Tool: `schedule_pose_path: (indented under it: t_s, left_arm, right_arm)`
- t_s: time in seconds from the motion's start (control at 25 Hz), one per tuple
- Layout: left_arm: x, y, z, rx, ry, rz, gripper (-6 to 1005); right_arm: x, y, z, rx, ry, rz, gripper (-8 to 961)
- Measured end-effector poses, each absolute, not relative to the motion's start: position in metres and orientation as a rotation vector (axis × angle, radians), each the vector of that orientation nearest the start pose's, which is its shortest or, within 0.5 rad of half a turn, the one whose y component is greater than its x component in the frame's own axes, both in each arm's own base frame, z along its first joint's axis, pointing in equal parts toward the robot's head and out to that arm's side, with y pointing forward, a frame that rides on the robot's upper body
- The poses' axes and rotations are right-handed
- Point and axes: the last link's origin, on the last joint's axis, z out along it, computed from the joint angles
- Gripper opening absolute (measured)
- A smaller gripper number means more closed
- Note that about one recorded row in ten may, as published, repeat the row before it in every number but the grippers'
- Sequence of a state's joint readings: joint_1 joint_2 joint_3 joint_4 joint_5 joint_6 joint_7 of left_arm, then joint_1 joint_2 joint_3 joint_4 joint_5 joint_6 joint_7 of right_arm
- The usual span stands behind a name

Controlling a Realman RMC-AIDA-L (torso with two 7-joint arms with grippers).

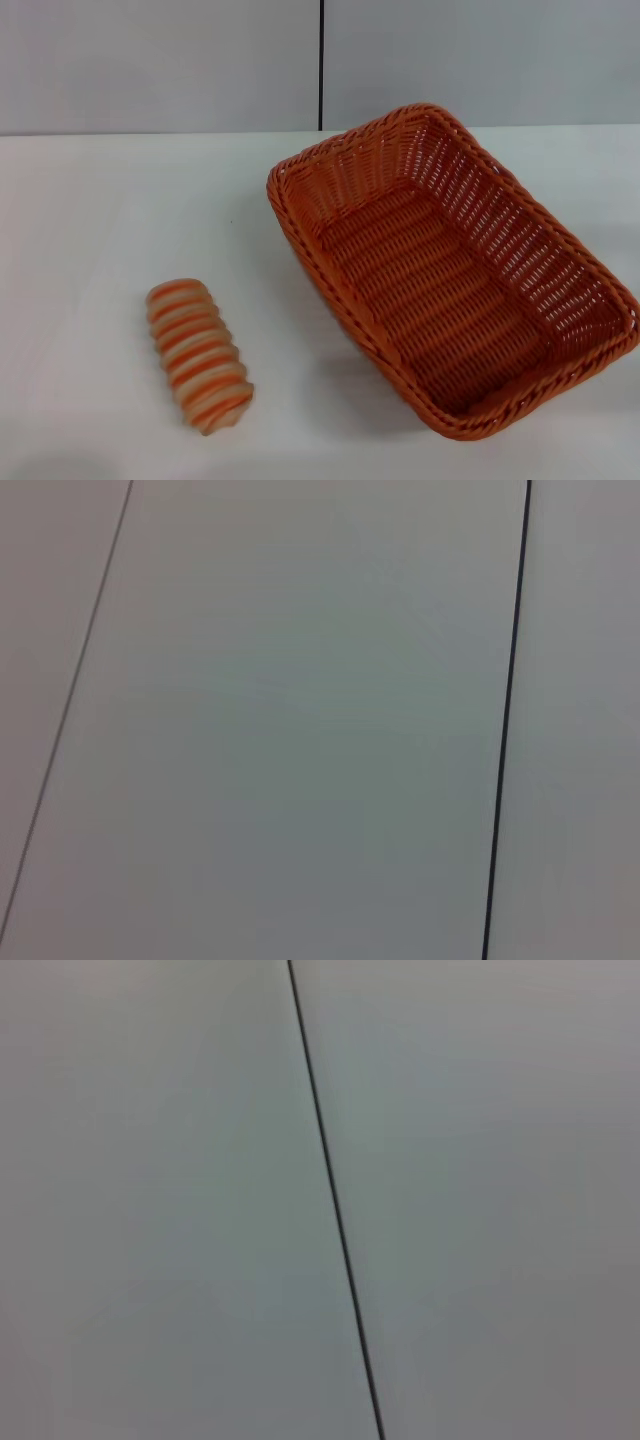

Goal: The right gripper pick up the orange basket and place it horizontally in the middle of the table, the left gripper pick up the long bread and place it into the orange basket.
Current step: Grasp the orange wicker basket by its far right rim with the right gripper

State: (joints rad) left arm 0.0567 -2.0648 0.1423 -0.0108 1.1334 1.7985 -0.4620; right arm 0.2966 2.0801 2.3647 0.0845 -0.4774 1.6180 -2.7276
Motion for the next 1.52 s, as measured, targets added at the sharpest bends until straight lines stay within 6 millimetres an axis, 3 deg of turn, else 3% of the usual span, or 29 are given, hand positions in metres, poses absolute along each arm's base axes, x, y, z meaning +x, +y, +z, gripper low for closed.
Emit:
schedule_pose_path:
  t_s: [0.32, 0.6, 0.8, 0.88, 1.12, 1.24, 1.28, 1.52]
  left_arm:
    - [-0.406, 0.116, 0.070, -1.129, -0.535, -0.815, 840]
    - [-0.407, 0.120, 0.074, -1.141, -0.514, -0.810, 838]
    - [-0.409, 0.130, 0.078, -1.158, -0.506, -0.798, 837]
    - [-0.411, 0.136, 0.079, -1.167, -0.507, -0.785, 837]
    - [-0.413, 0.145, 0.080, -1.178, -0.518, -0.770, 835]
    - [-0.416, 0.156, 0.080, -1.186, -0.537, -0.755, 834]
    - [-0.416, 0.158, 0.080, -1.187, -0.537, -0.754, 834]
    - [-0.415, 0.165, 0.083, -1.187, -0.519, -0.757, 833]
  right_arm:
    - [0.356, 0.265, 0.072, -1.236, 0.398, 0.989, 540]
    - [0.357, 0.273, 0.077, -1.297, 0.501, 1.086, 537]
    - [0.362, 0.293, 0.101, -1.401, 0.712, 1.134, 536]
    - [0.353, 0.309, 0.114, -1.492, 0.819, 1.125, 535]
    - [0.331, 0.330, 0.124, -1.612, 0.975, 1.082, 534]
    - [0.317, 0.342, 0.109, -1.670, 1.127, 1.045, 533]
    - [0.308, 0.349, 0.093, -1.721, 1.201, 0.989, 533]
    - [0.281, 0.360, 0.070, -1.830, 1.325, 0.817, 532]
